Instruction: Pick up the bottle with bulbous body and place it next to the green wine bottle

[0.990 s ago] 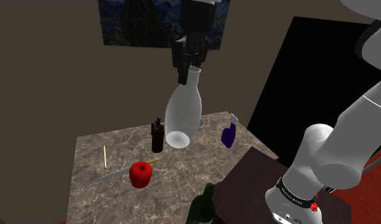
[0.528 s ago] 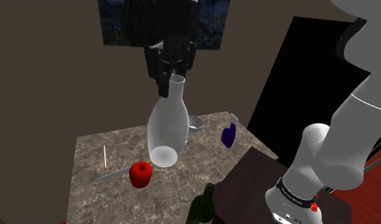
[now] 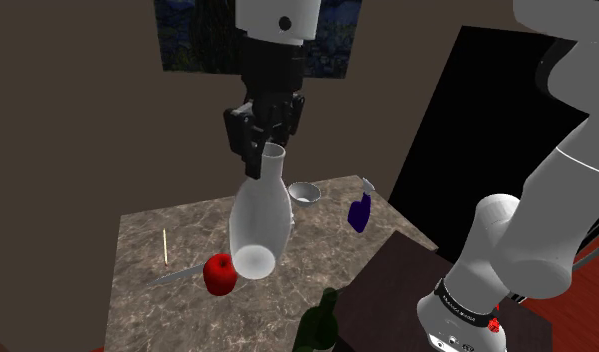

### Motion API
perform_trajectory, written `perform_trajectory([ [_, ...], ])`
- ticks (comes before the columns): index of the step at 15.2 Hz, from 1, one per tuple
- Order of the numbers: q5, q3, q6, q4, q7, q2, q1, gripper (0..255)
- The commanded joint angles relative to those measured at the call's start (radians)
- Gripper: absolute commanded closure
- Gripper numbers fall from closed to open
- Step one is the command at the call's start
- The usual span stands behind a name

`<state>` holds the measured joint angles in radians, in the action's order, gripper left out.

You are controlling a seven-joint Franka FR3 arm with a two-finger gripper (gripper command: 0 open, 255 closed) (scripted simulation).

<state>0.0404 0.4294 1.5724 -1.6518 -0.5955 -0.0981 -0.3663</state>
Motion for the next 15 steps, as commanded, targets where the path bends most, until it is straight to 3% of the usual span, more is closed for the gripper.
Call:
perform_trajectory([
  [1,0.005,-0.003,0.030,-0.041,0.005,-0.013,0.001,255],
  [15,0.016,-0.002,0.222,-0.255,0.014,-0.037,-0.002,255],
])
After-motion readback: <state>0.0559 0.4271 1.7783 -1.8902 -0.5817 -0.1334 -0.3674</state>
